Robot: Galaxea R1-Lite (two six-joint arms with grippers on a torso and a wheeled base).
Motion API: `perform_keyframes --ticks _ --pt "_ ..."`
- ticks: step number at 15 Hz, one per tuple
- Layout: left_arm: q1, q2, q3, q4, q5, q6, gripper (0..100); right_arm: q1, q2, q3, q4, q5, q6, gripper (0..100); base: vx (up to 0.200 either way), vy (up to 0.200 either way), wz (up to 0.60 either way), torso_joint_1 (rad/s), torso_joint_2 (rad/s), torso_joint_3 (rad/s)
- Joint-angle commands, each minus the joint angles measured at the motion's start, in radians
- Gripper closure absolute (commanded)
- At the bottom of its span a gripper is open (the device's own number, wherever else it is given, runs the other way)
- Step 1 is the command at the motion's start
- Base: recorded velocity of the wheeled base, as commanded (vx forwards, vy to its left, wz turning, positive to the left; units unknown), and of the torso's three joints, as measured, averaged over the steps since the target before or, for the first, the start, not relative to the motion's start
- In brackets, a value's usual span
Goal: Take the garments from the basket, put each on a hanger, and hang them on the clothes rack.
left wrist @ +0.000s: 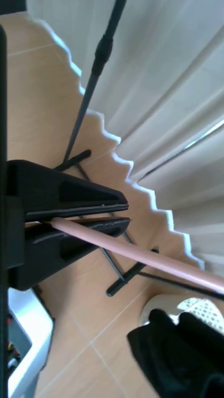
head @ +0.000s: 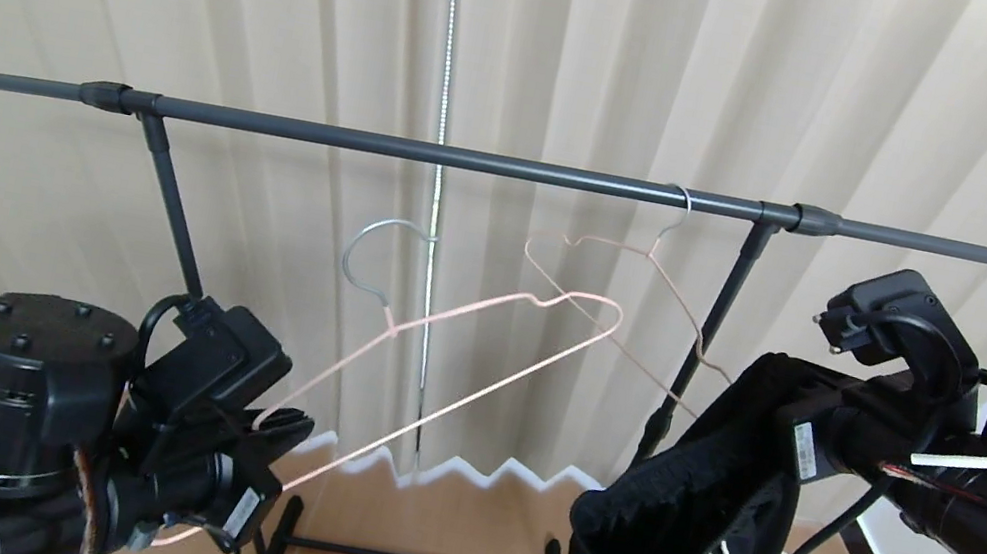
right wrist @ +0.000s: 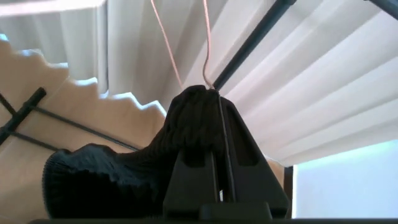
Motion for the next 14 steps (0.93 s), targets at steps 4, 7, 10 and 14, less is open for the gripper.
perform_keyframes --ticks 4,7,10,14 --pt "-0.01 -0.091 0.092 0.0 -0.089 0.11 100 0.013 0.094 -0.077 -0.001 -0.123 0.078 100 0.0 0.0 0.0 0.0 0.0 0.0" --pt "-0.062 -0.084 0.105 0.0 -0.091 0.11 100 0.015 0.106 -0.105 -0.001 -0.135 0.114 100 0.0 0.0 0.0 0.0 0.0 0.0" --pt "-0.095 -0.032 0.082 0.0 -0.089 0.108 100 0.032 0.106 -0.105 -0.001 -0.135 0.12 100 0.0 0.0 0.0 0.0 0.0 0.0" --pt "-0.1 0.074 -0.017 -0.002 -0.086 0.096 100 0.075 0.106 -0.111 0.001 -0.137 0.144 100 0.0 0.0 0.0 0.0 0.0 0.0"
